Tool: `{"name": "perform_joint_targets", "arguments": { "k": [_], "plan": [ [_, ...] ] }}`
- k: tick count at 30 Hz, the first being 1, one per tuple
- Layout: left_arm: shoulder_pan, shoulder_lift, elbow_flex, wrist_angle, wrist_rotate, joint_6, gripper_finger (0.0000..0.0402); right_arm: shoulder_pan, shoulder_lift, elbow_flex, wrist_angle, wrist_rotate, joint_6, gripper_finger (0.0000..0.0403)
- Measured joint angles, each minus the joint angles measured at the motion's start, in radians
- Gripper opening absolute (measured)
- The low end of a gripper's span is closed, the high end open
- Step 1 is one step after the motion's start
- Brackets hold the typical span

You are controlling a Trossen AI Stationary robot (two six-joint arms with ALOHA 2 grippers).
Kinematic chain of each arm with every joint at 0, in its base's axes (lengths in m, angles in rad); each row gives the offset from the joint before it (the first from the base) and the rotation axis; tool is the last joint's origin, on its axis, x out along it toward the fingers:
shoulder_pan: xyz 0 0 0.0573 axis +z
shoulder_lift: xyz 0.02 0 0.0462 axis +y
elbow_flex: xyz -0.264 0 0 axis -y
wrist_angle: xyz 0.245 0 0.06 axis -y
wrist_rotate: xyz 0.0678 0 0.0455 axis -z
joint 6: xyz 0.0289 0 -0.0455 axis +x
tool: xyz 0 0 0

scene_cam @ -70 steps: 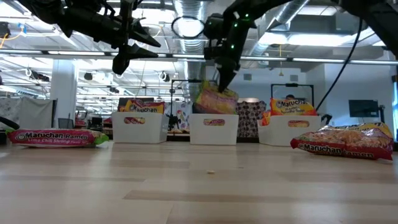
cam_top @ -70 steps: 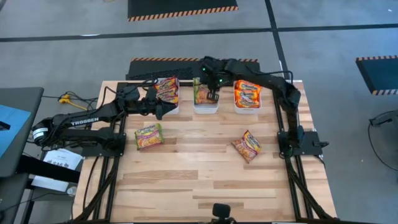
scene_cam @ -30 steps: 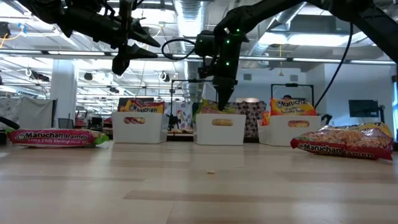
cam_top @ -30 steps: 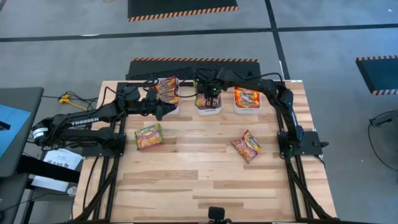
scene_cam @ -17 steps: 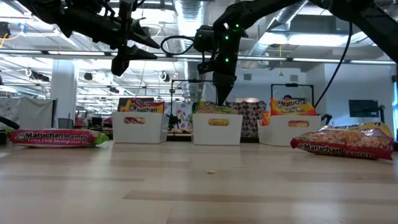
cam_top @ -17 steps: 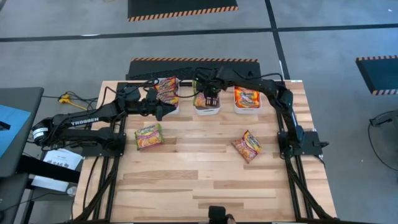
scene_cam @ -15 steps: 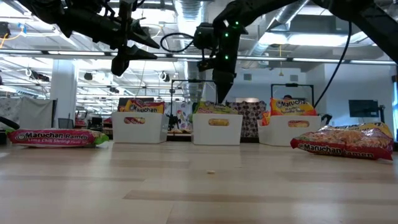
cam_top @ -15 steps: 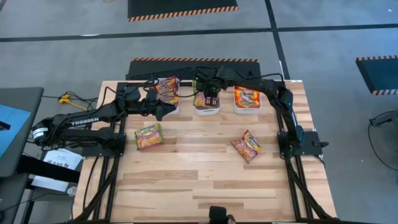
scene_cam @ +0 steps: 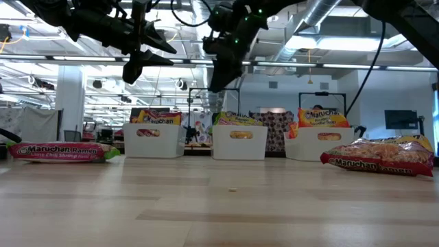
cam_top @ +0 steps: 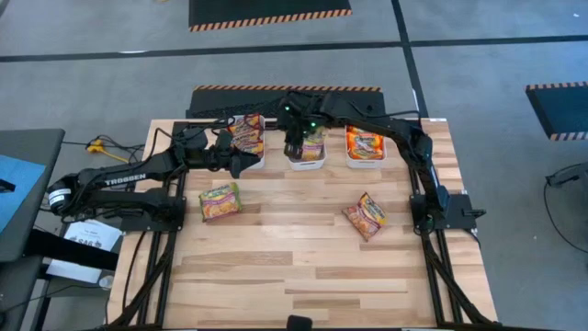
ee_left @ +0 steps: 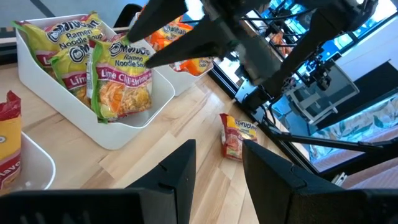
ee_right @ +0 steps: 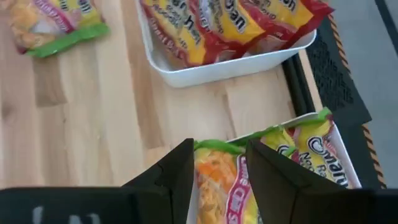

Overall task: Sort Maruchan noodles
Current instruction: Put the green noodle pack into the middle white bin

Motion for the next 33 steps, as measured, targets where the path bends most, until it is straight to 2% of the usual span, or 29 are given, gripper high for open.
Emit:
{"name": "perform_joint_targets", "arguments": {
  "k": [9,16,25,33],
  "plan": [
    [0.0,0.0,0.0,0.0,-0.001,0.0,0.0116,0.0,0.003,-0.12,0.116,-0.021,0.024,0.0162],
    [0.0,0.0,0.0,0.0,-0.002,0.011,0.0116,-0.01,0.032,-0.117,0.183,-0.023,0.034,0.0162],
    [-0.004,0.0,0.0,0.0,0.006,-0.003,0.0116,0.003,0.122,-0.12,0.104,-0.028,0.048,0.0162],
    [-0.005,0.0,0.0,-0.002,0.007,-0.003,0.0116,0.006,0.138,-0.119,0.025,0.092,0.055,0.0162]
  ]
}}
